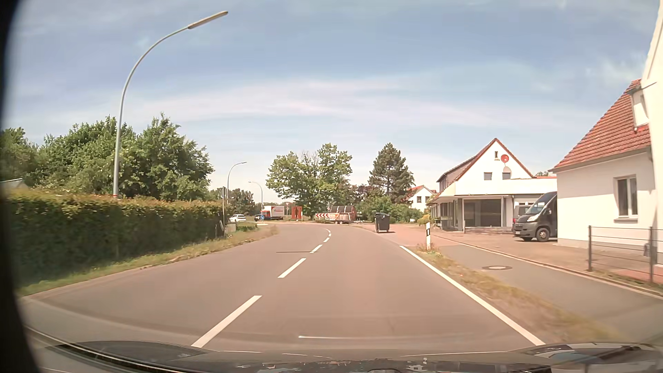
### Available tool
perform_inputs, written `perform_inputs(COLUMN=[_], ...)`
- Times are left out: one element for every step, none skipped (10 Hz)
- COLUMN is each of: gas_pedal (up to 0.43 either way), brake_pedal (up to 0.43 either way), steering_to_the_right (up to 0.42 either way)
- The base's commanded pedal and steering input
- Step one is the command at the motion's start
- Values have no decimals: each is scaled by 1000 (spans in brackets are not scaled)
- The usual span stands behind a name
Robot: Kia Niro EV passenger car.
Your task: Follow the waypoints while adhering to traffic rules and regulations
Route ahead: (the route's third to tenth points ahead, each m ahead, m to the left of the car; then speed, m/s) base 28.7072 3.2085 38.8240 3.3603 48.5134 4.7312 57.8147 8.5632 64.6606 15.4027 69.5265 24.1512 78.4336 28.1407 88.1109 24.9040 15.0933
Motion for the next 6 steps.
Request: perform_inputs(gas_pedal=[0, 0, 0, 0, 0, 0], brake_pedal=[49, 49, 49, 49, 49, 49], steering_to_the_right=[-1, -1, -2, -1, -2, -2])
